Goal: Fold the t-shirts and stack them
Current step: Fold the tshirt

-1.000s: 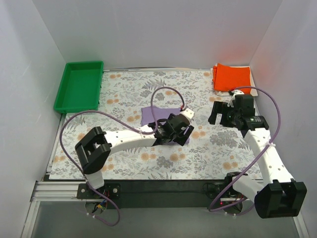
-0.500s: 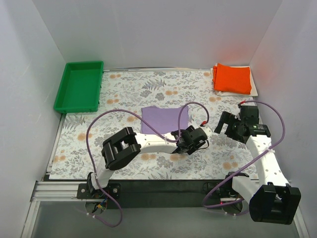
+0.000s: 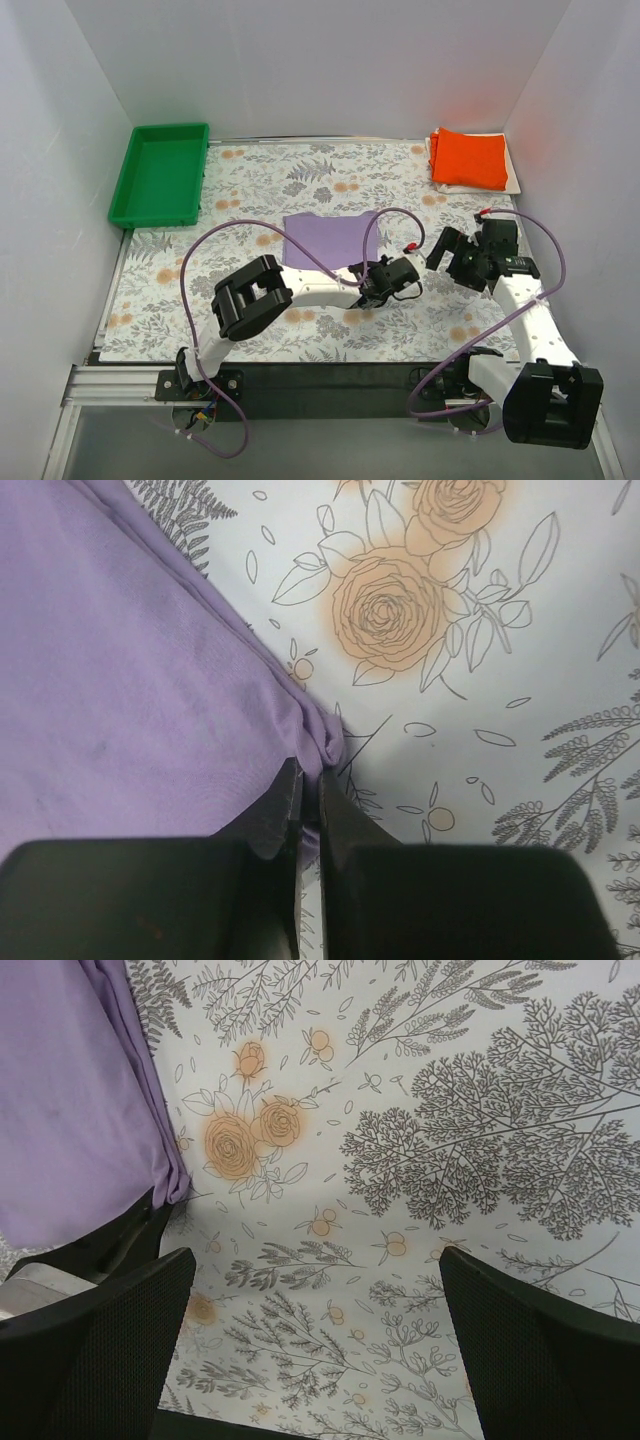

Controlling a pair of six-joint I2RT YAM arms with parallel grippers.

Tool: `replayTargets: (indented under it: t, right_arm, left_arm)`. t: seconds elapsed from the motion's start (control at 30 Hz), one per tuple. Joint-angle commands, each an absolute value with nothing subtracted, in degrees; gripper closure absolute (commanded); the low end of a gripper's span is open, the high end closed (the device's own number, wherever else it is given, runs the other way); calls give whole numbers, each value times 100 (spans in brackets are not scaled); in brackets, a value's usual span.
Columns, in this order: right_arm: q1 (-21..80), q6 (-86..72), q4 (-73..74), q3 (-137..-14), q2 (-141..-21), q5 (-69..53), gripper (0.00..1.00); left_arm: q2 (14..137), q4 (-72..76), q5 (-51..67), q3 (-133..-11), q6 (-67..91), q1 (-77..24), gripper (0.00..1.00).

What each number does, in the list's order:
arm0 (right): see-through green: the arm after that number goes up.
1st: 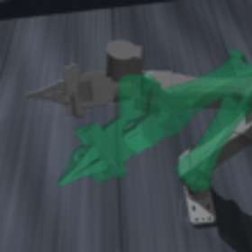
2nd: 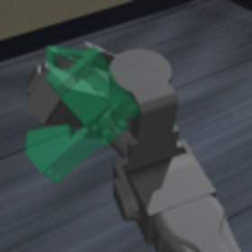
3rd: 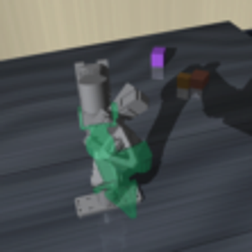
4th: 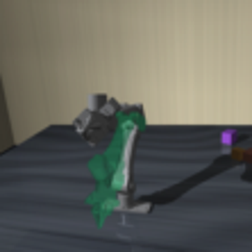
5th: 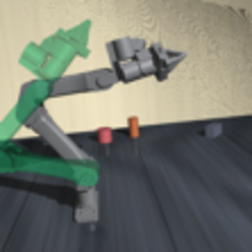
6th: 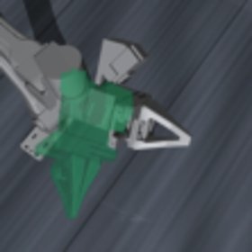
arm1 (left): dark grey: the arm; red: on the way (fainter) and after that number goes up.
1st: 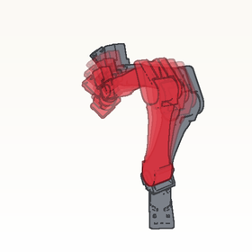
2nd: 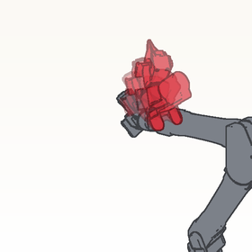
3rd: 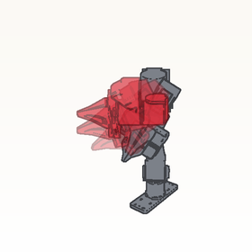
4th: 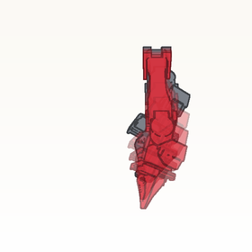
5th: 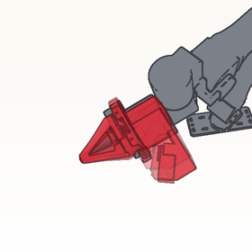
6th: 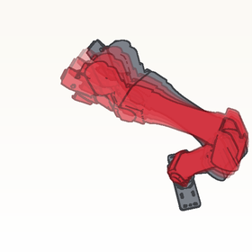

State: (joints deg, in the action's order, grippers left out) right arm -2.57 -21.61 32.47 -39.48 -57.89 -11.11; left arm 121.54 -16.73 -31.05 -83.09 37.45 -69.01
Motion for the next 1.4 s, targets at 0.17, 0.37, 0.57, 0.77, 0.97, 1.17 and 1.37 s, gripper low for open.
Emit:
replayTargets:
  t: [0.17, 0.37, 0.57, 0.77, 0.97, 1.17, 1.37]
  right_arm:
    - [-237, -3163, 1391, -3342, -6134, -2486, 2]
    - [-229, -4242, -234, -2796, -6757, -3233, 2]
    - [-27, -5088, -1923, -2426, -7496, -3244, 3]
    - [702, -5861, -3136, -2373, -8252, -2849, 2]
    - [1221, -6635, -4200, -2346, -9078, -2540, 2]
    - [1669, -6811, -4351, -2628, -9589, -2426, 6]
    - [1969, -6820, -4359, -2777, -9756, -2391, 12]
  left_arm:
    - [11111, -1652, -2937, -8121, 4130, -6663, 100]
    - [10741, -1661, -2707, -7955, 4482, -6469, 100]
    - [10582, -1705, -2619, -7849, 4746, -6355, 100]
    - [10565, -1740, -2540, -7857, 4948, -6311, 100]
    - [10582, -1758, -2461, -7866, 5098, -6276, 100]
    - [10635, -1784, -2435, -8033, 5150, -6258, 100]
    - [10802, -1863, -2443, -8270, 5238, -6258, 100]
